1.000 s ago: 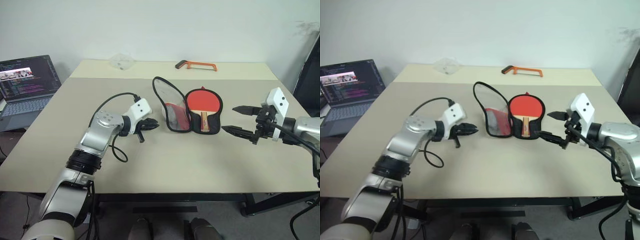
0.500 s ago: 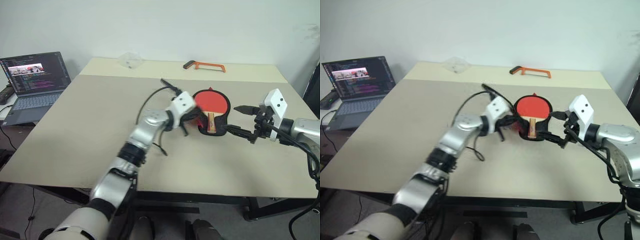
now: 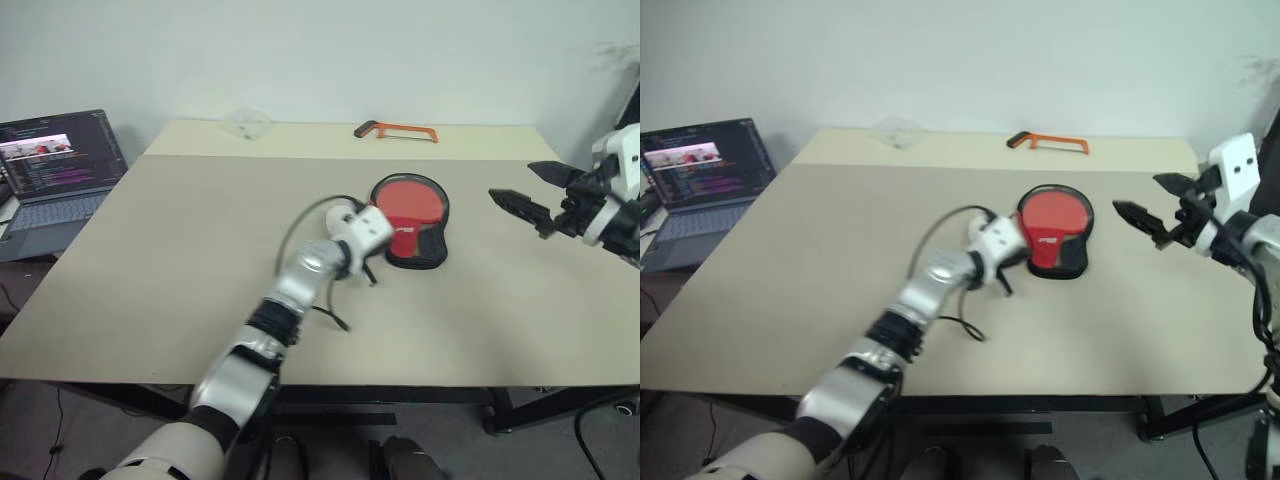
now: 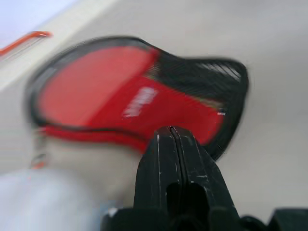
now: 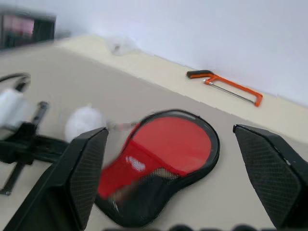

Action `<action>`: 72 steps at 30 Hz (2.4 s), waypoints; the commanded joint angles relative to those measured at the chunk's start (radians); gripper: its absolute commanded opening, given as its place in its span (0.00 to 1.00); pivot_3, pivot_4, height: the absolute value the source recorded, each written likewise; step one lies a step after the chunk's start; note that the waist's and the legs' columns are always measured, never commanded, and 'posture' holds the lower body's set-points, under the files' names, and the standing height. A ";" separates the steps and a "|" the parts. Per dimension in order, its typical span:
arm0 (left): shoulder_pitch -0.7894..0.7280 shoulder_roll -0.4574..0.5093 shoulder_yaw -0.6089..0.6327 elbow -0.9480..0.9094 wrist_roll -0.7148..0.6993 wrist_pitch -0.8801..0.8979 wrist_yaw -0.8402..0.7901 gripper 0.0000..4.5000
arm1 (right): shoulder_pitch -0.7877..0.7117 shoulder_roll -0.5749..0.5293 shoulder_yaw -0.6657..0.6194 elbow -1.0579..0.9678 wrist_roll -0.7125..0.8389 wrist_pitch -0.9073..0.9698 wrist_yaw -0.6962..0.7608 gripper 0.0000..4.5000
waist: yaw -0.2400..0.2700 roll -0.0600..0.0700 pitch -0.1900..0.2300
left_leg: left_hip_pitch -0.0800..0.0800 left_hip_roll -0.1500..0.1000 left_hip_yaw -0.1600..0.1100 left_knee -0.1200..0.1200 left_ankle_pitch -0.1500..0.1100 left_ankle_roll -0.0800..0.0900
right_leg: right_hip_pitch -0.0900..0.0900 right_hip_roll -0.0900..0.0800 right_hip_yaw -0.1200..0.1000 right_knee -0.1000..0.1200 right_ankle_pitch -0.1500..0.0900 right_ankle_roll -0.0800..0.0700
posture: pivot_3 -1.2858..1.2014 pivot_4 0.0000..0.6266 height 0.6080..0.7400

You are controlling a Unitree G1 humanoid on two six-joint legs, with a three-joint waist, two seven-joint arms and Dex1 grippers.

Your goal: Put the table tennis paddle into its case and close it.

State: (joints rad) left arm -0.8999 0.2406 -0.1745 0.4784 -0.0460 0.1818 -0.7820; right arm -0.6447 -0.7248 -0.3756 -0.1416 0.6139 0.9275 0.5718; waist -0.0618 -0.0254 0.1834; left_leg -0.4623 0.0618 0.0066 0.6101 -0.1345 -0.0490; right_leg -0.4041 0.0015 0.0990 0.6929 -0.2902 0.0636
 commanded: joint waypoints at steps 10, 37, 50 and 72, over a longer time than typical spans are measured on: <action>0.231 0.464 0.241 -0.466 -0.360 0.417 -0.363 0.93 | -0.245 0.226 -0.182 0.635 0.038 0.174 -0.340 1.00 | 0.005 0.002 0.000 | 0.000 0.000 0.001 -0.001 0.000 0.000 | -0.001 -0.001 -0.002 0.000 0.001 -0.004 | 0.52 0.24 1.00; 0.504 0.630 0.285 -0.782 -0.443 0.487 -0.257 0.99 | -0.246 0.419 -0.122 0.808 0.034 0.138 -0.305 1.00 | -0.028 0.001 0.000 | 0.001 0.003 0.002 -0.002 0.000 0.000 | -0.001 0.001 -0.001 0.000 -0.002 -0.001 | 0.52 0.24 1.00; 0.492 0.614 0.255 -0.778 -0.434 0.462 -0.234 0.99 | -0.280 0.460 -0.143 0.788 0.079 0.154 -0.279 1.00 | -0.027 0.001 0.000 | 0.002 0.003 0.001 -0.002 0.000 0.000 | -0.001 0.003 0.000 0.001 -0.002 -0.002 | 0.52 0.24 1.00; 0.491 0.596 0.221 -0.732 -0.403 0.401 -0.235 1.00 | -0.126 0.591 -0.100 0.627 0.093 0.275 -0.372 0.01 | -0.028 -0.002 -0.002 | 0.003 0.004 0.001 -0.004 0.000 0.000 | -0.001 0.003 -0.001 0.001 -0.003 -0.004 | 0.52 0.24 1.00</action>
State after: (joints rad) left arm -0.3979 0.8337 0.0409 -0.2483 -0.4518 0.6023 -1.0150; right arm -0.8033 -0.1706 -0.5102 0.5119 0.6719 1.1117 0.2016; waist -0.0897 -0.0274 0.1813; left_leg -0.4595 0.0663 0.0071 0.6050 -0.1342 -0.0489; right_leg -0.4048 0.0050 0.0981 0.6941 -0.2938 0.0593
